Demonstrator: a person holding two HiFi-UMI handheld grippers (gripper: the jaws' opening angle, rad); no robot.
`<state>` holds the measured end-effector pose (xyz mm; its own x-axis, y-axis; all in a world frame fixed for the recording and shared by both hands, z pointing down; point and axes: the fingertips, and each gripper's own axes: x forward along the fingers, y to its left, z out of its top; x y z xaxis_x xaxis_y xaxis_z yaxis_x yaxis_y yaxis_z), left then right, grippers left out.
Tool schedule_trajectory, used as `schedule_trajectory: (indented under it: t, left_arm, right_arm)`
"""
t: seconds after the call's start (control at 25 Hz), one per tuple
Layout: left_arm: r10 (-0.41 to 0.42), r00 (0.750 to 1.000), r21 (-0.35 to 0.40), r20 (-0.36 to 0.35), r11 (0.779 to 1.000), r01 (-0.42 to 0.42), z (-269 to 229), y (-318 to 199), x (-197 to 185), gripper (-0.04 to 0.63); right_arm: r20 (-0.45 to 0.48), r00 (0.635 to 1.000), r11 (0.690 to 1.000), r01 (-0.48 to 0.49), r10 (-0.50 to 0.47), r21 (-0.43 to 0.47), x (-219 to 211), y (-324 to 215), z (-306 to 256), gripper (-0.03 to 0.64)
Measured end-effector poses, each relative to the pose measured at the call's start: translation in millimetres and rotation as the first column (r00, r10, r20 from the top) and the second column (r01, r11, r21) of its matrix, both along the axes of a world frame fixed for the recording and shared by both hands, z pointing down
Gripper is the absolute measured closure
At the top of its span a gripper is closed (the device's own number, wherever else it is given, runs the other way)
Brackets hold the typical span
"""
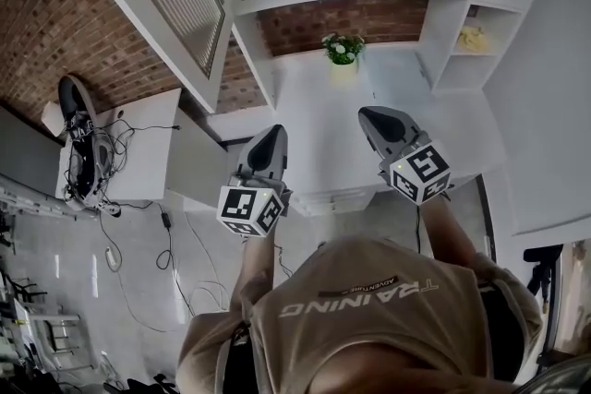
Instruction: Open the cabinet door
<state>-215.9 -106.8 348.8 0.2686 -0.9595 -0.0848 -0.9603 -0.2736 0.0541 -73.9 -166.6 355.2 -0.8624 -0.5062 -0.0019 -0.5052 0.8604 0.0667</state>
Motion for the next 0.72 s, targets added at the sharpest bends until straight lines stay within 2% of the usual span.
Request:
schedule_trajectory:
  t: [0.44,0.56,0.72]
  left_arm:
    - [0.008,0.999,-0.034,-0.035,0.999,-0.009,17,-1,-2,0.588]
    - [-0.017,0.997,-0.061,-0.078,0.998,0.013,29,-2,-10,0.588]
    - [-0.040,0.996,-0.056,-0.075,0.998,0.036,26,-6,-15,0.588]
  right_arm:
    - [-0.006,1.000,0.999,-0.017,0.017,-0.028,3,0,14,0.603]
    - [0.006,1.000,0.999,-0.026,0.026,-0.040,5,-1,17,0.603]
    - [0.012,1.000,0.998,-0.027,0.028,-0.060,6,-1,24,0.603]
